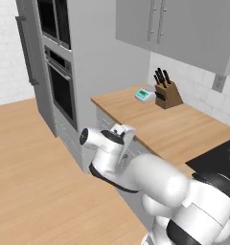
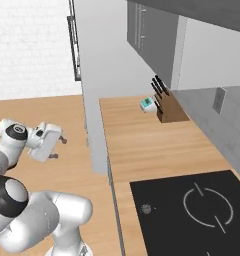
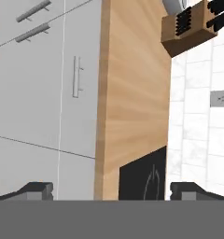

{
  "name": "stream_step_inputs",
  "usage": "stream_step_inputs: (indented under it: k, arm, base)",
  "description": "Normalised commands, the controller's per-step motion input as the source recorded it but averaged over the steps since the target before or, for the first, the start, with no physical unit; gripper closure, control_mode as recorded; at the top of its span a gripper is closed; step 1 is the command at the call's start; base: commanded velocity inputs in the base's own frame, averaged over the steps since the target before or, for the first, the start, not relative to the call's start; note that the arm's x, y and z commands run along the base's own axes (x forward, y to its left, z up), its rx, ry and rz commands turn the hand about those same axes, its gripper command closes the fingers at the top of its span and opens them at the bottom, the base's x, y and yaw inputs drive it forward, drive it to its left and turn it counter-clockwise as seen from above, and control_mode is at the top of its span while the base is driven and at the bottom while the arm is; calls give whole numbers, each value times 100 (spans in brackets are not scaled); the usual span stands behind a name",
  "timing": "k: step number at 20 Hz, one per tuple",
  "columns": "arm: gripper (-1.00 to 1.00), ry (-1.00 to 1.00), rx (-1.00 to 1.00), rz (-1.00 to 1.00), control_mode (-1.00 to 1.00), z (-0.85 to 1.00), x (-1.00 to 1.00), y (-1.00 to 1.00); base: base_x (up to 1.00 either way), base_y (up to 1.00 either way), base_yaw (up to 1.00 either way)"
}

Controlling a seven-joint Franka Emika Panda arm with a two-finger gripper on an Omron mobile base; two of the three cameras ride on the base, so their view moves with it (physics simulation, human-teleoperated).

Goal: Take a straw from the drawer in front and place it inside the glass cup on the dining counter.

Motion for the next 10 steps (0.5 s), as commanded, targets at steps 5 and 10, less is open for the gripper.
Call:
stream_step_inputs:
  k: [5, 10]
  arm:
    - [-100, 0, -30, -7, -100, -59, 41, -7]
    - [-100, -4, -27, -8, -100, -49, 28, -20]
  base:
    - [0, 0, 0]
    - [0, 0, 0]
